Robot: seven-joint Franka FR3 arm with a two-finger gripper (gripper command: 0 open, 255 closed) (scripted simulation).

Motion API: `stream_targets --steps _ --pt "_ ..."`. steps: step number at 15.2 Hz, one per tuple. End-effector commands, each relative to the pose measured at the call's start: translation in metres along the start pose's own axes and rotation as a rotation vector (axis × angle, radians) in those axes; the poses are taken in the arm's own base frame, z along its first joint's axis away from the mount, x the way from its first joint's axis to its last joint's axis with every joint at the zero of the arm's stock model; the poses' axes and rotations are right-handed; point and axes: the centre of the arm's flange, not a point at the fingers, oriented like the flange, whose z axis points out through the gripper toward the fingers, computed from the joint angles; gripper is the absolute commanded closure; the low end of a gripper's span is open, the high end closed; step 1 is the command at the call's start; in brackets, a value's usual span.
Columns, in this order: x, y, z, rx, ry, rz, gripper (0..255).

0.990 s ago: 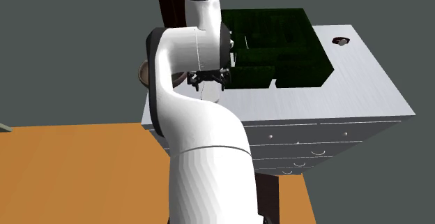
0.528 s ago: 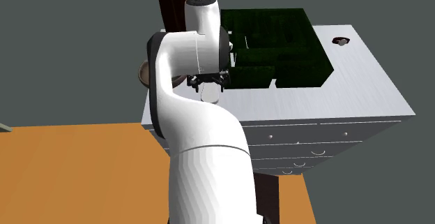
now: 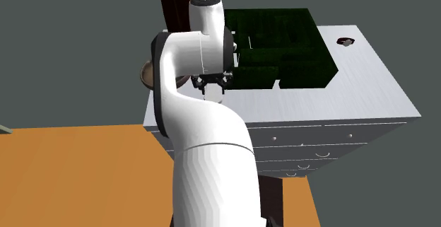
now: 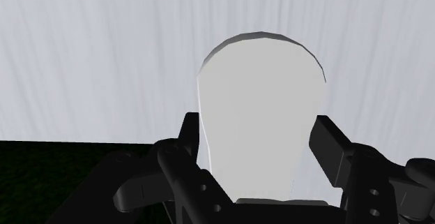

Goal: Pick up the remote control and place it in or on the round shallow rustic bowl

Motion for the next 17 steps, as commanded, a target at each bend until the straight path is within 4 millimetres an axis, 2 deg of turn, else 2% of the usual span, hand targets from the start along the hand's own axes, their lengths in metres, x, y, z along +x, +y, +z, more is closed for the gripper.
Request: stream_targets --steps 1,4,17 --pt "0.003 0.003 0.005 0.001 -0.005 0.003 255" --pt "0.000 -0.001 0.005 0.001 -0.005 0.003 255" --pt "-0.001 0.000 -0.064 0.001 -0.005 0.003 255"
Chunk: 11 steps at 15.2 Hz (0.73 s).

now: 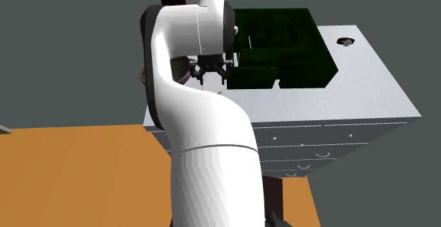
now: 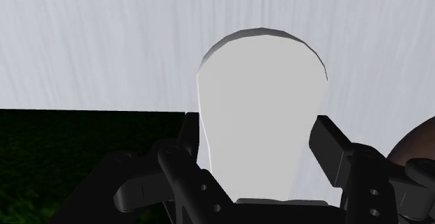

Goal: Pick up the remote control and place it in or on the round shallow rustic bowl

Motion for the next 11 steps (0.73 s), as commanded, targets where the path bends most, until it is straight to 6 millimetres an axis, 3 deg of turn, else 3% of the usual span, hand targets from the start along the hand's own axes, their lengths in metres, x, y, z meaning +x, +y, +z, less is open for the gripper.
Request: stream_targets --steps 1,11 --pt "-0.001 0.000 -0.010 0.000 0.000 0.000 255" --pt "-0.001 0.001 -0.063 0.000 0.000 0.000 255"
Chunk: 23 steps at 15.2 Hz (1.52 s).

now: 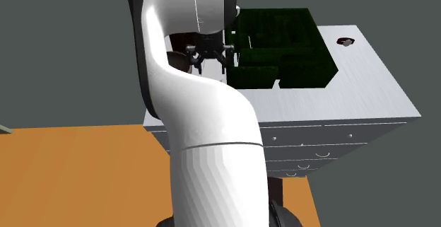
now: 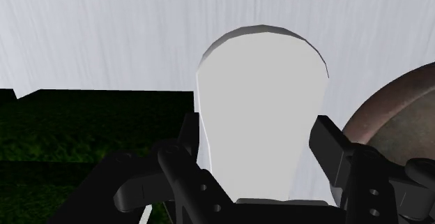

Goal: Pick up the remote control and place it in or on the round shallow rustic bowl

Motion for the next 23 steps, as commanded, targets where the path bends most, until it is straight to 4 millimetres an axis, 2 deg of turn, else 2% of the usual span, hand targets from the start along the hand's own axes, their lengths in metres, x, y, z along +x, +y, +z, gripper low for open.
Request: stream_targets --steps 1,9,20,21,23 --pt "0.000 0.000 -0.012 0.000 0.000 0.000 255" --pt "-0.001 0.001 -0.051 0.000 0.000 0.000 255" --pt "0.035 -0.140 -0.059 0.000 0.000 0.000 255" --pt "0.040 -0.159 -0.060 0.000 0.000 0.000 255" --pt "0.040 -0.159 -0.049 0.000 0.000 0.000 255"
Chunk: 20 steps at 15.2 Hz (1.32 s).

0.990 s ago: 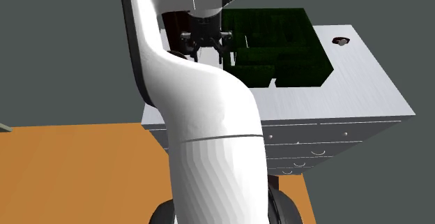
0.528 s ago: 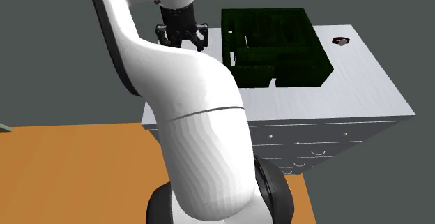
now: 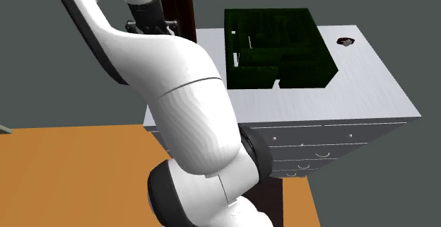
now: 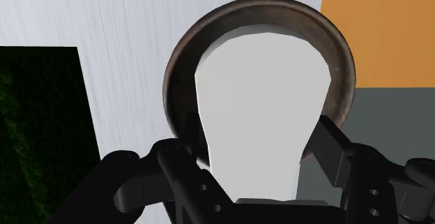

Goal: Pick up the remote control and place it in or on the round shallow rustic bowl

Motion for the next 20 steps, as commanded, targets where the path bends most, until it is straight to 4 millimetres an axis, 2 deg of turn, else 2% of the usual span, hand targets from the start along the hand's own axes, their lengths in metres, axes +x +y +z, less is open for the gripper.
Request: stream_targets --steps 1,12,20 --pt "0.003 -0.005 0.010 0.001 0.001 0.002 255" --pt "0.003 -0.006 0.068 0.001 0.001 0.002 255" --pt "0.003 -0.006 0.069 0.001 0.001 0.002 255"
